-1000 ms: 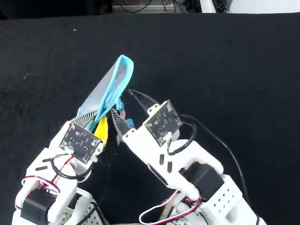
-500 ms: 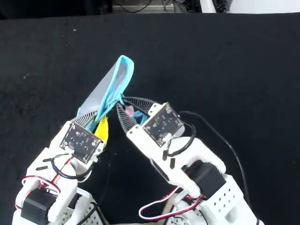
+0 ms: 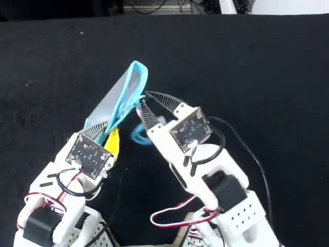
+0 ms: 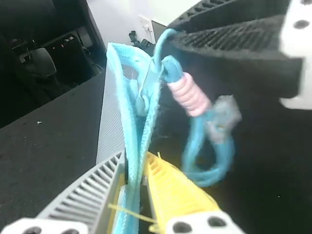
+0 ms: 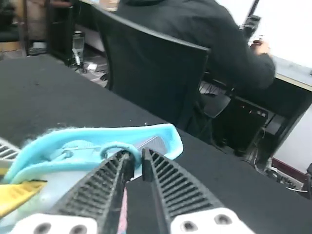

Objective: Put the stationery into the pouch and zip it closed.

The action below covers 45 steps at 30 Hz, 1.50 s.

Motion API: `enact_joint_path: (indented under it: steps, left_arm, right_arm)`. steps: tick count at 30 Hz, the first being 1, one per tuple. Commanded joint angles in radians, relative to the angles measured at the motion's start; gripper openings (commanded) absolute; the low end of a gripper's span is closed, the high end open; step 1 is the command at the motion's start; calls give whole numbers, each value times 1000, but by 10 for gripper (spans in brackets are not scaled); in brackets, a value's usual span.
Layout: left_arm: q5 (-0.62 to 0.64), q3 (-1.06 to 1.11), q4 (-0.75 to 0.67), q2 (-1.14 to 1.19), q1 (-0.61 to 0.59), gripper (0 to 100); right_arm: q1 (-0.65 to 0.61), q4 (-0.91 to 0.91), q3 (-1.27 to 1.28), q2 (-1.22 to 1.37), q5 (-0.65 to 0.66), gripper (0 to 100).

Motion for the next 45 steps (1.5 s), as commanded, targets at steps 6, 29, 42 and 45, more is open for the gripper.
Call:
enact_joint_path:
  steps: [6, 29, 42, 45]
  left_arm:
    - [11, 38, 29, 11, 2, 30]
    - [9, 39, 46, 9, 2, 30]
    - [9, 39, 46, 9, 2, 30]
    - [9, 39, 46, 9, 2, 30]
  right_arm:
    - [58, -87, 27, 1, 9, 11]
    - [259, -245, -225, 512, 2, 11]
    - [394, -385, -398, 865, -129, 11]
    - [394, -384, -415, 891, -144, 11]
